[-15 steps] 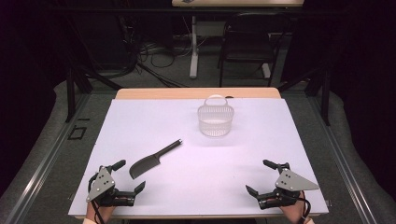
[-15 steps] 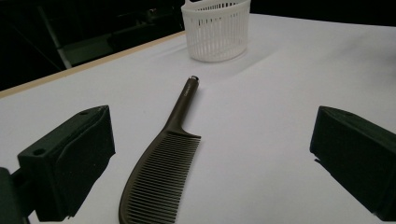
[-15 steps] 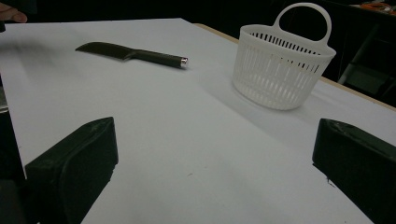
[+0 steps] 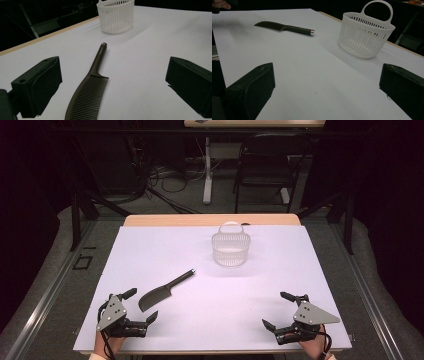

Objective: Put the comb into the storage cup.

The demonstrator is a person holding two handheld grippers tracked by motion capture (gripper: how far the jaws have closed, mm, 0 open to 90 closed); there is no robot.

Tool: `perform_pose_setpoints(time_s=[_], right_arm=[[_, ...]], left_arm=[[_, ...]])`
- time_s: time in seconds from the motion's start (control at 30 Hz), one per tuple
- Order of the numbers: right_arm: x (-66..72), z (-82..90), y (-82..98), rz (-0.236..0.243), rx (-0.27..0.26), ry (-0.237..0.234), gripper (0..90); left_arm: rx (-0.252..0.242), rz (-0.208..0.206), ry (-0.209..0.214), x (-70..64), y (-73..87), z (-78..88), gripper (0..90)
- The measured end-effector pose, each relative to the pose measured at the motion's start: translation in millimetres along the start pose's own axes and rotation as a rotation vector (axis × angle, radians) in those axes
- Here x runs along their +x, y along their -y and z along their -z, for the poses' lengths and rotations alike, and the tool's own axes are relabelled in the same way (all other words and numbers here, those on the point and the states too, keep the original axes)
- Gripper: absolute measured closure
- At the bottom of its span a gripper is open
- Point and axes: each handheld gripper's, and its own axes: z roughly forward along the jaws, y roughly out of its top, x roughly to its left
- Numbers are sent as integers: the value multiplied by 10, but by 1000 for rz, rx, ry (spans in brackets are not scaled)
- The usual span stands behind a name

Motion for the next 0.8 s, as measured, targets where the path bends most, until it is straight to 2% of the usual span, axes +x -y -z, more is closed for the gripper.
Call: perform_pose_setpoints(time_s=[0.2, 0.43, 0.53, 0.57, 0.8], right_arm=[[-5, -12, 3, -2, 7, -2, 0], [-13, -43, 7, -4, 10, -13, 0], [-18, -47, 12, -7, 16, -19, 0], [-18, -46, 12, -9, 14, -20, 0], [-19, -40, 19, -10, 9, -22, 0]], left_arm=[[18, 15, 5, 41, -44, -55, 7], [29, 14, 13, 63, -114, -136, 7], [39, 17, 18, 65, -138, -173, 13], [56, 24, 20, 64, -160, -213, 11], [73, 21, 30, 66, -219, -297, 3]])
